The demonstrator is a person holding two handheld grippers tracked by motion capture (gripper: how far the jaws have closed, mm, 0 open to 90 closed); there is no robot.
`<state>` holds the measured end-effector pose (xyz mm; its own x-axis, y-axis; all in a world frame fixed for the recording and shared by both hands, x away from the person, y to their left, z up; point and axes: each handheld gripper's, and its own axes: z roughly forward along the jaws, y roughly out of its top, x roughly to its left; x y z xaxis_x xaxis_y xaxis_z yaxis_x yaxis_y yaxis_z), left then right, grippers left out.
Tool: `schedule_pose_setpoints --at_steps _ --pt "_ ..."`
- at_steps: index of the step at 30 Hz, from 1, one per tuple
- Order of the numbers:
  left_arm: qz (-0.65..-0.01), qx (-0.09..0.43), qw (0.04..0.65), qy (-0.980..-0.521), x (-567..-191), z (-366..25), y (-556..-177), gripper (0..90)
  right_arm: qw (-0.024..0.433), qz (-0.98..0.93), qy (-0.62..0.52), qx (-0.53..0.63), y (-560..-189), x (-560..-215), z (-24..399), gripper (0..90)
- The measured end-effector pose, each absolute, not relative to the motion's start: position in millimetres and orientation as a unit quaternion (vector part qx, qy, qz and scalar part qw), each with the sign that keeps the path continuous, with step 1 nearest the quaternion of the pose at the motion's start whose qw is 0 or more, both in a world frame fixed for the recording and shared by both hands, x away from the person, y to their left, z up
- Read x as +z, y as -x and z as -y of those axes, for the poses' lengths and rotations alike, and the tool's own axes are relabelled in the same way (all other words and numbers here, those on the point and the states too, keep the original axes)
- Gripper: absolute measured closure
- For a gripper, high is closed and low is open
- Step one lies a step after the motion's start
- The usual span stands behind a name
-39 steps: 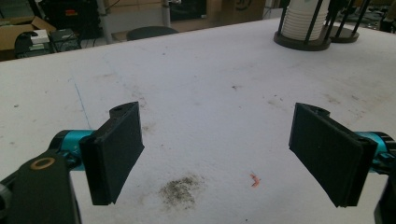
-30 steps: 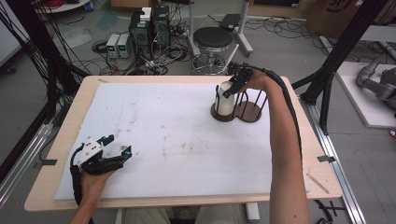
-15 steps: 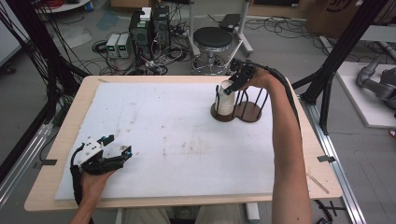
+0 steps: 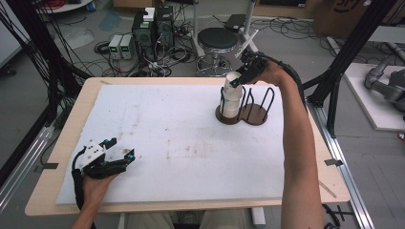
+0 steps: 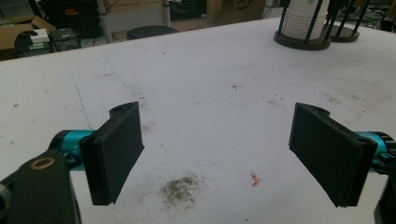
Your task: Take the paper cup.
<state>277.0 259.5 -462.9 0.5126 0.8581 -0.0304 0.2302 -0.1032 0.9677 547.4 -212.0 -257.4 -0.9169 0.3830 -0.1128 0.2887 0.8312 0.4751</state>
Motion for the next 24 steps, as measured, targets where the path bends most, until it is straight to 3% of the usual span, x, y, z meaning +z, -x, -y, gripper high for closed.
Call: schedule_pose_setpoints --at_steps 24 --pt "-0.399 0.293 0.538 -0.682 -463 -259 -277 17.3 0.13 -0.93 -0.173 0.296 -525 -208 229 38.2"
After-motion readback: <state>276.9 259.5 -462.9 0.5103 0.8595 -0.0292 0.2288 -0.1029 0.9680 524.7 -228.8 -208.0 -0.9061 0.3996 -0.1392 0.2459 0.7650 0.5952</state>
